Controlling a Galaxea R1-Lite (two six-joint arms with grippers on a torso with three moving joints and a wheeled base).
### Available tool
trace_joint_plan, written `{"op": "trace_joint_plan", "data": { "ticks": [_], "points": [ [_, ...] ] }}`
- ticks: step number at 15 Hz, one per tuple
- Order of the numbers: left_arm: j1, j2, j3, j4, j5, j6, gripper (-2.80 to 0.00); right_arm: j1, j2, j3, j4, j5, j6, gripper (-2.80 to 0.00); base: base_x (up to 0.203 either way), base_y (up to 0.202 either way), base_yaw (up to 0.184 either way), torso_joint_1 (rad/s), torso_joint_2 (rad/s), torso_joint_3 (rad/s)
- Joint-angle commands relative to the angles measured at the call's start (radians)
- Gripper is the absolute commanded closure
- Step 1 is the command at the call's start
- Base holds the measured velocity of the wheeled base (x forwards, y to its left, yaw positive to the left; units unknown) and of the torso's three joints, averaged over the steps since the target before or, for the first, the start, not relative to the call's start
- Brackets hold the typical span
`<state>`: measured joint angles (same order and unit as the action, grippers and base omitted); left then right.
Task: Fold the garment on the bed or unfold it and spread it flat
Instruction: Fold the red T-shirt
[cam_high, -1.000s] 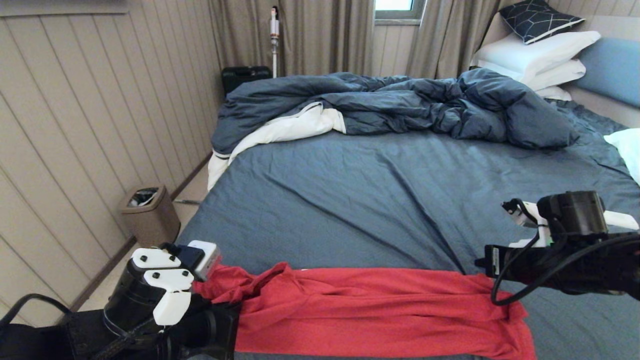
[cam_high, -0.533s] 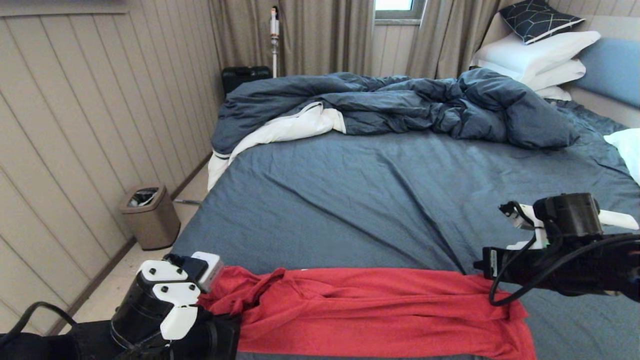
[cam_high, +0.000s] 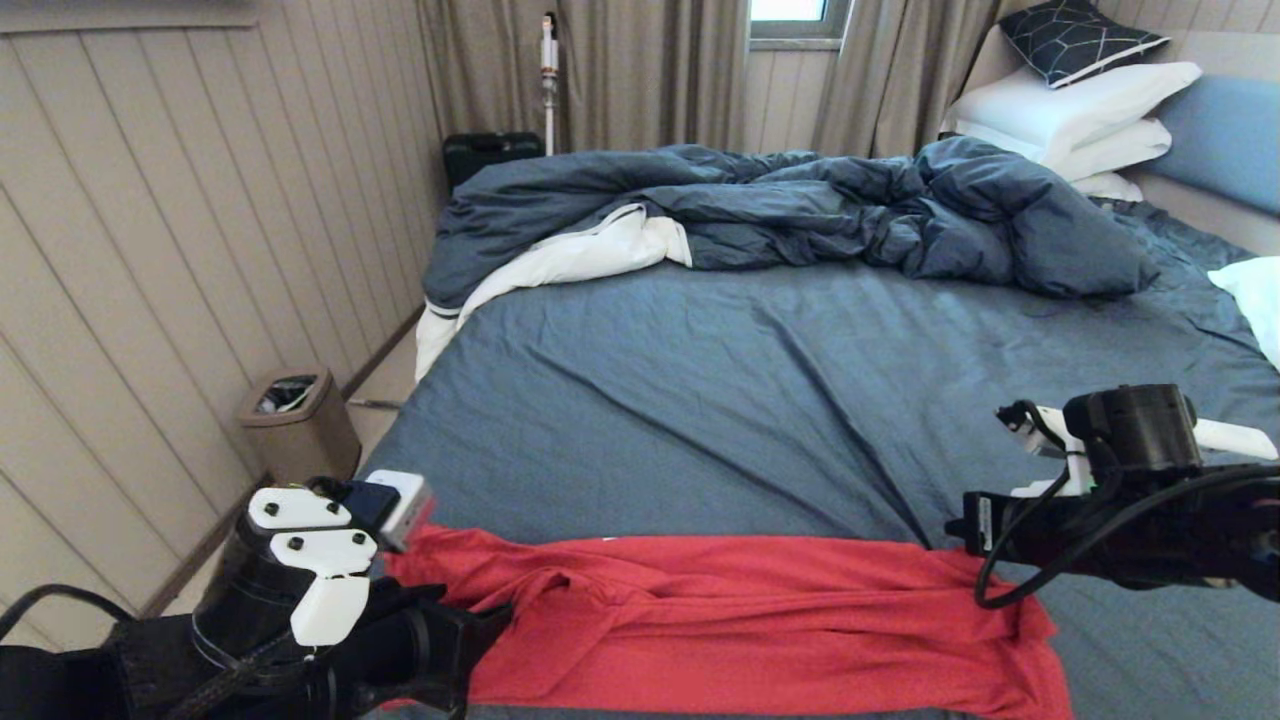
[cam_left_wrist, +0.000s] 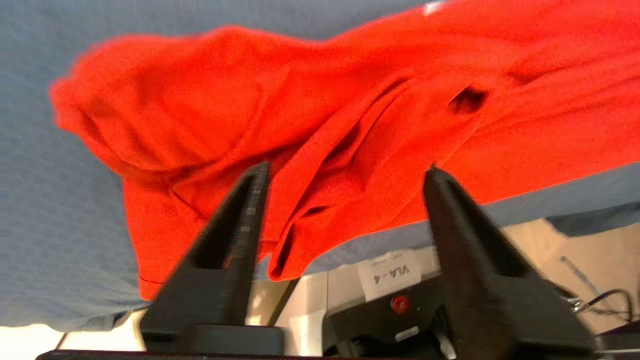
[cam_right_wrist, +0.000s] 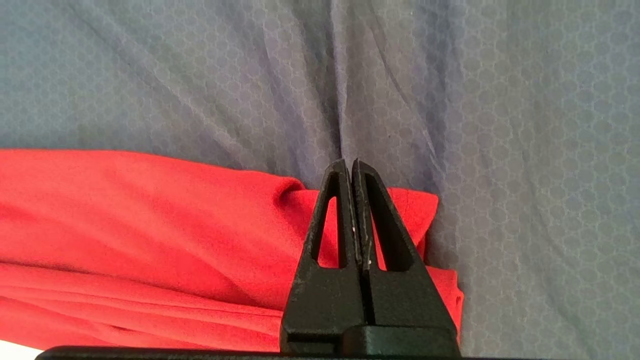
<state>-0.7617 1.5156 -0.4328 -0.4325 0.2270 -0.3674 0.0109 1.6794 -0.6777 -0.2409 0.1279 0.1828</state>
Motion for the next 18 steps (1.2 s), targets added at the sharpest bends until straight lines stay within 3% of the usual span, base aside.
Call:
{"op": "trace_joint_plan", "data": {
  "ticks": [1,3,5,8,9,12,16,18],
  "points": [
    [0.025,-0.046,-0.024,0.010,0.002,-0.001,-2.80,0.001,0.002,-0.003,-0.002,0.001,0.001,0.00,0.000,0.000,0.000,0.000,0.00,0.000],
    [0.095,-0.054,-0.099,0.082,0.002,-0.001,-2.80,0.000,0.000,-0.005,0.000,-0.001,0.001,0.00,0.000,0.000,0.000,0.000,0.00,0.000],
    [0.202,-0.061,-0.178,0.243,-0.010,-0.016,-2.80,0.000,0.002,-0.010,0.011,-0.004,0.009,0.00,0.000,0.000,0.000,0.000,0.00,0.000],
    [0.285,-0.123,-0.176,0.365,-0.098,-0.081,-2.80,-0.004,0.012,-0.013,0.053,-0.008,0.009,0.00,0.000,0.000,0.000,0.000,0.00,0.000],
    [0.327,-0.145,-0.159,0.378,-0.127,-0.097,-2.80,-0.006,0.005,-0.023,0.119,-0.006,0.005,-2.80,0.000,0.000,0.000,0.000,0.00,0.000],
    [0.461,-0.221,-0.045,0.390,-0.171,-0.134,-2.80,-0.005,-0.054,-0.071,0.240,-0.003,-0.016,-2.80,0.000,0.000,0.000,0.000,0.00,0.000],
    [0.483,-0.236,-0.004,0.390,-0.174,-0.134,-2.80,-0.011,-0.140,-0.148,0.356,-0.006,-0.030,-2.80,0.000,0.000,0.000,0.000,0.00,0.000],
    [0.483,-0.230,0.002,0.390,-0.175,-0.130,-2.80,-0.009,-0.188,-0.137,0.436,-0.005,-0.077,-2.80,0.000,0.000,0.000,0.000,0.00,0.000]
  ]
}}
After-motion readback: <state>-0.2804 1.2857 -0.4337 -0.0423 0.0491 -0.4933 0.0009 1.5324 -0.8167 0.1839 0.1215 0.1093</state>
